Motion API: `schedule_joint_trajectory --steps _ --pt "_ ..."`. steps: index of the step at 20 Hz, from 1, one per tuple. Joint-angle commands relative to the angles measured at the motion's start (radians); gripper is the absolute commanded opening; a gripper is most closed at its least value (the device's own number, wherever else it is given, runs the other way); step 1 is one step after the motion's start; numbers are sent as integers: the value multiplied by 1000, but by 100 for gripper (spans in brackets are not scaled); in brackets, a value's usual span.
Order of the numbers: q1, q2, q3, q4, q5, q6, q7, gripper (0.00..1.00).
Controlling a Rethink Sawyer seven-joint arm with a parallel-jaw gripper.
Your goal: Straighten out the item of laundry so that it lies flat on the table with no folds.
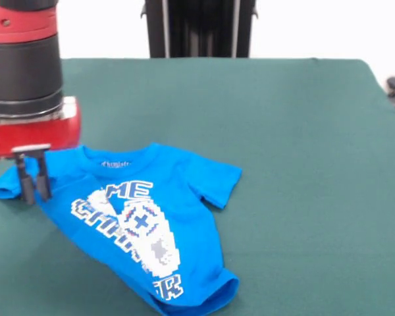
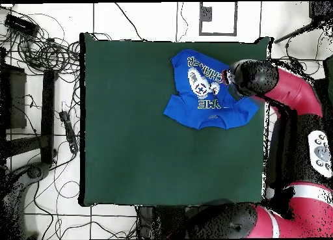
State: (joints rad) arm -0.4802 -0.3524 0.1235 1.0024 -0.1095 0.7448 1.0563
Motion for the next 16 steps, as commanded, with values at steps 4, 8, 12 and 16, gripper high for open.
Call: schedule_joint_trajectory --steps 4,8,12,16 --pt "41 202 118 -359 -1 290 -23 0" --pt "43 256 138 -450 -6 323 -54 0" --pt "49 297 149 -525 -13 352 -77 0" --pt "51 317 157 -556 -12 378 -98 0"
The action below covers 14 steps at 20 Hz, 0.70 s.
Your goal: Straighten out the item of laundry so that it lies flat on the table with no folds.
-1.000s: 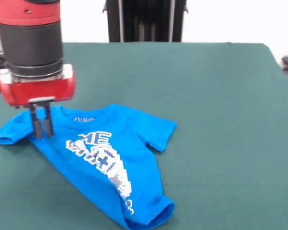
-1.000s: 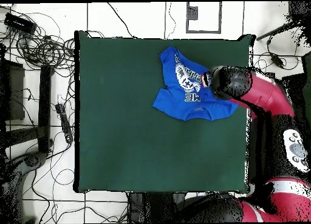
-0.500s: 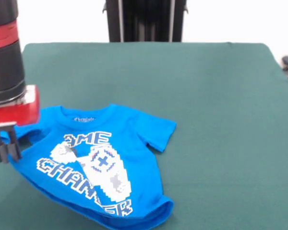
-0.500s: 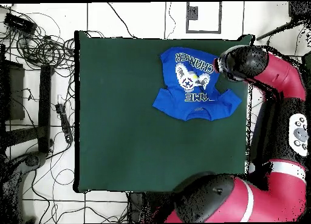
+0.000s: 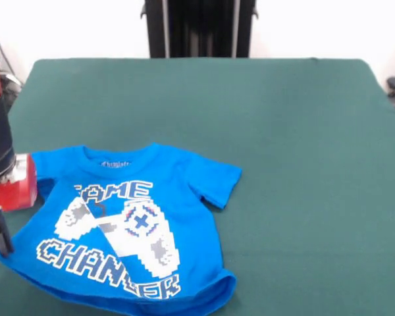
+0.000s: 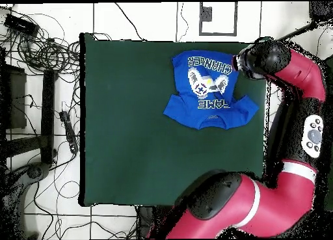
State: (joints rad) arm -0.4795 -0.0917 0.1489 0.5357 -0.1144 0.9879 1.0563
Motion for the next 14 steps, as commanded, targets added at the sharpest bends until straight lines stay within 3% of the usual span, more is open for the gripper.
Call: schedule_joint_trajectory --steps 1,9,14 --pt "52 60 133 -97 -7 138 -106 0" --pt "68 107 186 -203 -39 213 -275 0" --pt "72 123 205 -248 -64 232 -297 0"
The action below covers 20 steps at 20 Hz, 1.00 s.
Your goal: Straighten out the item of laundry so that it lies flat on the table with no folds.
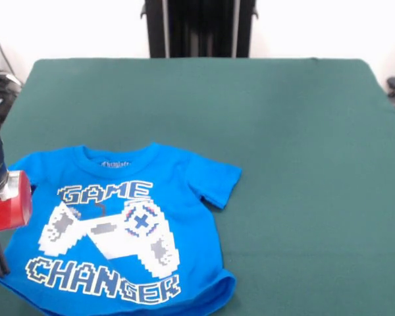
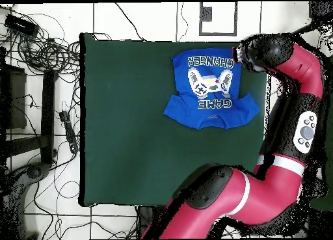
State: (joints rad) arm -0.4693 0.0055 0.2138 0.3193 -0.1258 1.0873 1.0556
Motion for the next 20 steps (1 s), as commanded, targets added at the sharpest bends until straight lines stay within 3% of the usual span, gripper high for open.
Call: schedule_joint_trajectory --steps 1,20 --pt "63 29 147 -39 -57 138 -308 0" --pt "44 42 298 -84 -180 196 -365 0"
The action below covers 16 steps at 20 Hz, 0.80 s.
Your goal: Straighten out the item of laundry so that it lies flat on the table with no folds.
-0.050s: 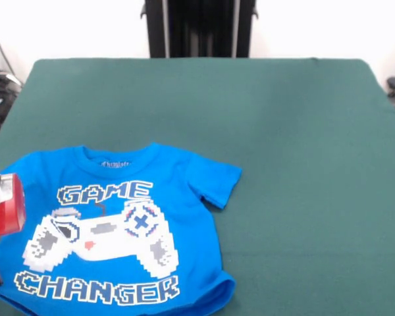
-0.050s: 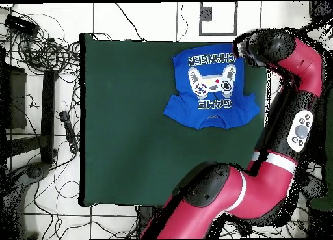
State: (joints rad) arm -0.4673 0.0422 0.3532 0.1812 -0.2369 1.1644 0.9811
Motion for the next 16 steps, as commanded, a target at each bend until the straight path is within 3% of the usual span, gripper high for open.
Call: schedule_joint_trajectory --steps 1,11,16 --pt "41 5 166 54 -76 120 -290 0" --pt "21 -6 266 47 -184 138 -324 0" --pt "4 -8 360 44 -262 157 -360 0"
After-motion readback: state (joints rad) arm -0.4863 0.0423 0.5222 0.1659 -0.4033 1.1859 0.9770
